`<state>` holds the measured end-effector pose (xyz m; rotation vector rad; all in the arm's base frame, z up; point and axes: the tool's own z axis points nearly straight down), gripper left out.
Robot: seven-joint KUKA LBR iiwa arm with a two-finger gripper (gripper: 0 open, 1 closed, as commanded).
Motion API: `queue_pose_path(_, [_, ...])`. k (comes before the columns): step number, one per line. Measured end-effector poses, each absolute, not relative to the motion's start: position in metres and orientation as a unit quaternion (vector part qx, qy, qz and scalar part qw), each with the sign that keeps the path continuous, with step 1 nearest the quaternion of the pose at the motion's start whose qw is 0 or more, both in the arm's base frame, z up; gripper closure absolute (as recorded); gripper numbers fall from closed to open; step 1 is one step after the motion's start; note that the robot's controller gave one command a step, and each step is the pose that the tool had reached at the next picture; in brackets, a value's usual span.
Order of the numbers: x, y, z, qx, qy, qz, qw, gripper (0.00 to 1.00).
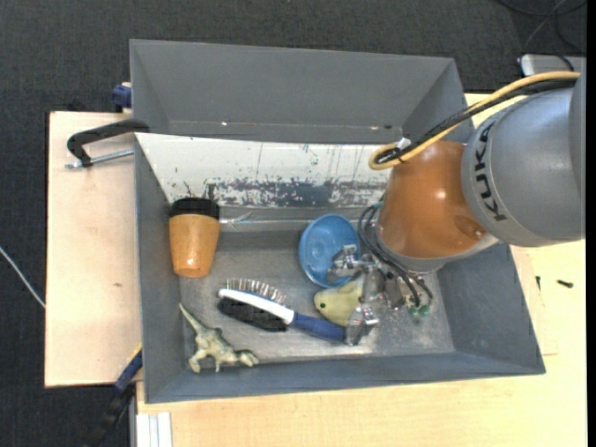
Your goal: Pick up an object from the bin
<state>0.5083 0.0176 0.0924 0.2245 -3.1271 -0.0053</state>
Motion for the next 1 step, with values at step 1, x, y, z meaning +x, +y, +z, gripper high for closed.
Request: queue_pose_path(1, [0.5129,0.015,0.0983,0.071,-0.997,0.0,-0.004,1.0])
